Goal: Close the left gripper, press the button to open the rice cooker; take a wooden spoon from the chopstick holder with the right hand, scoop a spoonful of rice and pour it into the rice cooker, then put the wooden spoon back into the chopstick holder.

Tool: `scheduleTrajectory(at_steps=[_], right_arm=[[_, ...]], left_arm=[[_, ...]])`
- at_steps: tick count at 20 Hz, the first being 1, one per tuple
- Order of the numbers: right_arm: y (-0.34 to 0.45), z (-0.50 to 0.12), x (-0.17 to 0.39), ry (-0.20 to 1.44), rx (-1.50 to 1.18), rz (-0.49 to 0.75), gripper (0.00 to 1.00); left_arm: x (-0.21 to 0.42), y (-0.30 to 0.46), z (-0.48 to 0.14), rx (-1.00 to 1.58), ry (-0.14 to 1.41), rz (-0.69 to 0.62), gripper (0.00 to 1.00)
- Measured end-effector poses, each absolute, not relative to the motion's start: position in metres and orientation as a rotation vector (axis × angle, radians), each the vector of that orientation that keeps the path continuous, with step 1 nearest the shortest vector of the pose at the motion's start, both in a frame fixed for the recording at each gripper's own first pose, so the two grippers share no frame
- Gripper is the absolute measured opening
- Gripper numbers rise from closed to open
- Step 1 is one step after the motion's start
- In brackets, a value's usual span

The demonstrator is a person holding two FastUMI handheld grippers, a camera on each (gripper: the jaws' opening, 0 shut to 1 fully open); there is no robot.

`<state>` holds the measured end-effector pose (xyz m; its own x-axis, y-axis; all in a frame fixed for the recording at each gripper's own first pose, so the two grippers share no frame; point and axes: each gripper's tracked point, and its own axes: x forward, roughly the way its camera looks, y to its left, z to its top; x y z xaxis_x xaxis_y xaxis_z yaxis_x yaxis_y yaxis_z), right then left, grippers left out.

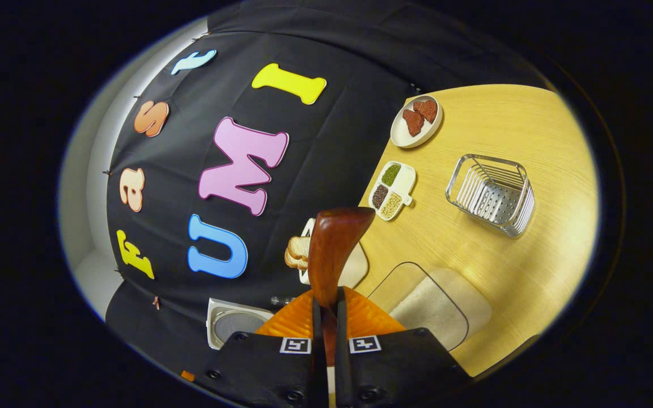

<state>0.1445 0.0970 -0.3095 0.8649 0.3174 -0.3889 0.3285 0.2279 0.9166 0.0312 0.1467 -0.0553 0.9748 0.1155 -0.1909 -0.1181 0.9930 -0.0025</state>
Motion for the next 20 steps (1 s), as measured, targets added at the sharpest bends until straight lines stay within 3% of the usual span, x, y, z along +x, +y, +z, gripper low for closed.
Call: scheduleTrajectory(at_steps=[7, 20], right_arm=[[0.146, -0.251, 0.171, 0.553, 1.341, 0.094, 0.1], [0.317, -0.173, 0.204, 0.578, 1.197, 0.359, 0.1]], left_arm=[[0.017, 0.165, -0.062, -0.02, 0.197, 0.132, 0.97], [-0.018, 0.196, -0.072, -0.065, 0.208, 0.187, 0.97]])
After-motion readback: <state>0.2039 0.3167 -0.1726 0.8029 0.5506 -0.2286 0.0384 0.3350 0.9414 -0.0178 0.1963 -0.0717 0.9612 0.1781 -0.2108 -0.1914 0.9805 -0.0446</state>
